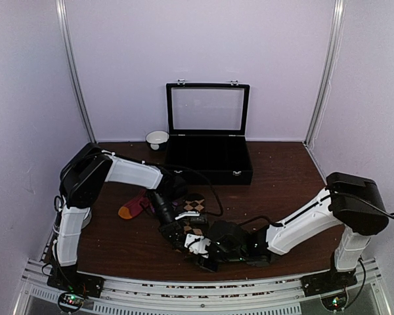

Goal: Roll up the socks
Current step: Roll the sock at the center of the board.

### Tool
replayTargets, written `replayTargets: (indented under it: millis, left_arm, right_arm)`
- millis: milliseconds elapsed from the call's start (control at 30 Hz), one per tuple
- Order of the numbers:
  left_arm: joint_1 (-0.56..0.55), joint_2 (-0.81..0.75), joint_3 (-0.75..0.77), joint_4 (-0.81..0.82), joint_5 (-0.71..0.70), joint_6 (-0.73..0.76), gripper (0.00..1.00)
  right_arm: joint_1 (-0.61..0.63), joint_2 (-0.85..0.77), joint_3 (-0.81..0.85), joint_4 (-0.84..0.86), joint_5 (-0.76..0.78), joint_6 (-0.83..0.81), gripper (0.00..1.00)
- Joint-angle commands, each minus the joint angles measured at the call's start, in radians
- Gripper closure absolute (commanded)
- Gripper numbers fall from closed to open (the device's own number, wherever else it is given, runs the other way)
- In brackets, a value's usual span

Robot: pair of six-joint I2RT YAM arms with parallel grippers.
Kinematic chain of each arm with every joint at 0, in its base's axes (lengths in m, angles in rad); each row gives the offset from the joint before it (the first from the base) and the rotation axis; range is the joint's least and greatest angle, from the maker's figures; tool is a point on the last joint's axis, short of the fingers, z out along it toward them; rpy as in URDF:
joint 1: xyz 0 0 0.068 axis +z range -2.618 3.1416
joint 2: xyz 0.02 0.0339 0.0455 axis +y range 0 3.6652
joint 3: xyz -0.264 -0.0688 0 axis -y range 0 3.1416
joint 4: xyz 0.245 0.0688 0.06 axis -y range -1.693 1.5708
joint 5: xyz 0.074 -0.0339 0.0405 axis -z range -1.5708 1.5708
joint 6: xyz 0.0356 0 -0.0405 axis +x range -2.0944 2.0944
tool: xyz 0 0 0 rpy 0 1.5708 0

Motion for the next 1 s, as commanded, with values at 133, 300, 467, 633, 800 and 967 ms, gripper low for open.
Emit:
replayTargets:
  millis: [133, 300, 467, 633, 800, 967]
  left_arm:
    - [0.002, 0.031, 0.001, -0.052, -0.026, 0.07, 0.89]
    - [0.001, 0.031, 0.003, -0.05, -0.032, 0.075, 0.8]
    - [0.001, 0.029, -0.001, -0.017, -0.05, 0.056, 0.74]
    - [0.007, -0.005, -0.002, 0.013, -0.105, 0.049, 0.65]
    - [0.02, -0.235, -0.139, 0.204, -0.184, 0.028, 0.57]
    - [0.024, -0.462, -0.324, 0.419, -0.228, 0.039, 0.52]
  right_arm:
    - [-0.045, 0.031, 0.022, -0.037, -0.047, -0.003, 0.68]
    - [-0.046, 0.048, 0.036, -0.071, -0.081, -0.009, 0.87]
    - [-0.046, 0.033, 0.017, -0.067, -0.094, 0.012, 0.93]
    - [-0.049, 0.024, 0.022, -0.098, -0.13, 0.07, 0.99]
    - [-0.09, 0.059, 0.051, -0.167, -0.207, 0.21, 1.0]
    - [-0.135, 0.08, 0.024, -0.13, -0.293, 0.36, 1.0]
